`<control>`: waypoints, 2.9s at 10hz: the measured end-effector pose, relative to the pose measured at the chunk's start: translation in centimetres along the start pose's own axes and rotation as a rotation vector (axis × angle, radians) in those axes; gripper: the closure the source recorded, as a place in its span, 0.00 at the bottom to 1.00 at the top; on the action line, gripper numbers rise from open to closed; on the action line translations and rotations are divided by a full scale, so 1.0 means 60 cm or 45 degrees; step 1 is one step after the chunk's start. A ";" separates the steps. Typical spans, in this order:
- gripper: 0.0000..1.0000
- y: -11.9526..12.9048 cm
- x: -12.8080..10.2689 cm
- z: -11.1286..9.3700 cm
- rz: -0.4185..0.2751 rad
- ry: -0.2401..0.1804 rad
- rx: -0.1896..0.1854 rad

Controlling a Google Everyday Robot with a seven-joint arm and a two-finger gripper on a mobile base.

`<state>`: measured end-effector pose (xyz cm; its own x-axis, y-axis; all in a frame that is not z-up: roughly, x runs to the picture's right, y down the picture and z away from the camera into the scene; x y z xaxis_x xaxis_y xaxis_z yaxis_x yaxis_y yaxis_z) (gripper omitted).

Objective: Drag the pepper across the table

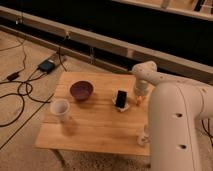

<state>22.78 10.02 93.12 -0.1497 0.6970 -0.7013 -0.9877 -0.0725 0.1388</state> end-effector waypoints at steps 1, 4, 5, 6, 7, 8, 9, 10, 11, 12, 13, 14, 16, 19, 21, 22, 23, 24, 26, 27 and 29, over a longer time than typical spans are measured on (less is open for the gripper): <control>1.00 0.001 0.007 0.003 -0.006 0.019 0.003; 1.00 0.013 0.031 0.013 -0.039 0.077 0.024; 1.00 0.017 0.038 0.015 -0.052 0.090 0.030; 1.00 0.024 0.049 0.016 -0.070 0.103 0.036; 1.00 0.029 0.056 0.015 -0.084 0.107 0.038; 1.00 0.032 0.060 0.015 -0.094 0.108 0.039; 1.00 0.038 0.064 0.014 -0.101 0.104 0.038; 1.00 0.041 0.066 0.013 -0.104 0.102 0.037; 1.00 0.046 0.071 0.013 -0.111 0.106 0.039; 1.00 0.049 0.075 0.013 -0.117 0.110 0.041; 1.00 0.052 0.082 0.014 -0.127 0.119 0.046; 1.00 0.055 0.089 0.014 -0.137 0.128 0.049; 1.00 0.061 0.108 0.016 -0.157 0.146 0.051; 1.00 0.066 0.144 0.013 -0.189 0.173 0.050; 1.00 0.067 0.168 0.004 -0.204 0.190 0.047; 1.00 0.068 0.181 0.000 -0.213 0.203 0.046; 1.00 0.069 0.192 -0.003 -0.221 0.216 0.048; 1.00 0.070 0.204 -0.004 -0.231 0.234 0.052; 1.00 0.075 0.228 -0.001 -0.251 0.278 0.060; 1.00 0.079 0.237 0.002 -0.261 0.302 0.064; 1.00 0.100 0.260 0.012 -0.303 0.370 0.075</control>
<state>14.58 20.97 83.50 0.0685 0.4576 -0.8865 -0.9933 0.1143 -0.0178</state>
